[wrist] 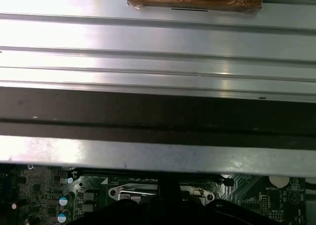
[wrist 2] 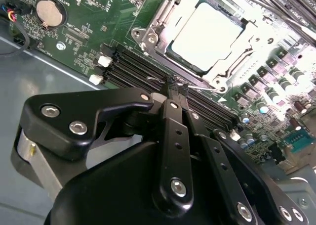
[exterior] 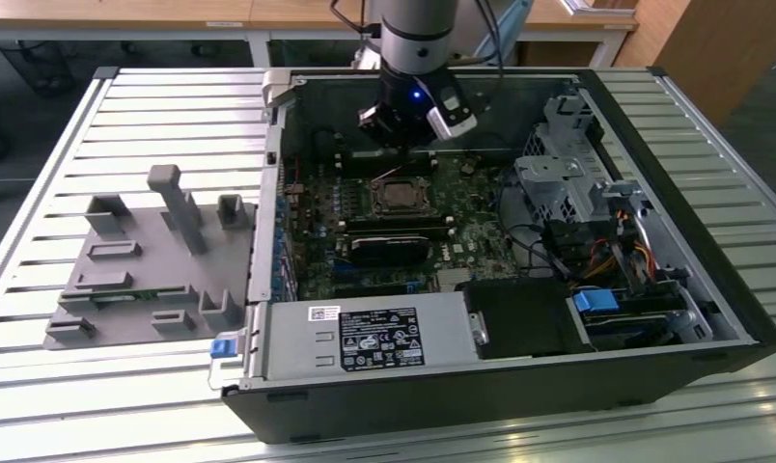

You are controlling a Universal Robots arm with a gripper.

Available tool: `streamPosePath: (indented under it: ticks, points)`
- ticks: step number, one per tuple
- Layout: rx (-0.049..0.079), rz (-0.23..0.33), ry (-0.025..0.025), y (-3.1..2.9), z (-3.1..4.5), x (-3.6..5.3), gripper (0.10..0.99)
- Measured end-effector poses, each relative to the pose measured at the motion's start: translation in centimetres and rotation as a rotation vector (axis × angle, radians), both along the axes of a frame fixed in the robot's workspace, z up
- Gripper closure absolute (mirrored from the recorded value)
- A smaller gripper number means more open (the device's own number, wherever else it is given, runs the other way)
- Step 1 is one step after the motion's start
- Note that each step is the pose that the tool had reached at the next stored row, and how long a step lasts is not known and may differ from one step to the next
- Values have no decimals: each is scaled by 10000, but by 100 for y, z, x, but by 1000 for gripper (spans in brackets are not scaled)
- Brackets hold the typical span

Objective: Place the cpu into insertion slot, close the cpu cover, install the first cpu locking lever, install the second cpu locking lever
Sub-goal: 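Install the first cpu locking lever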

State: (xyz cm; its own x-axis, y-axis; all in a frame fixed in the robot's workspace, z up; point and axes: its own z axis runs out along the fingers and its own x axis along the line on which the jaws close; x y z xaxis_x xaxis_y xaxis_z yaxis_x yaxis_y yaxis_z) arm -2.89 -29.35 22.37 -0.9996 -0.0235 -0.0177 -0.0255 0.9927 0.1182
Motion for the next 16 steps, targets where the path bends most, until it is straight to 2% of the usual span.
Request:
streamPosePath:
  ticks: [16]
  points:
    - [0, 0, 10, 10, -109, 94, 980]
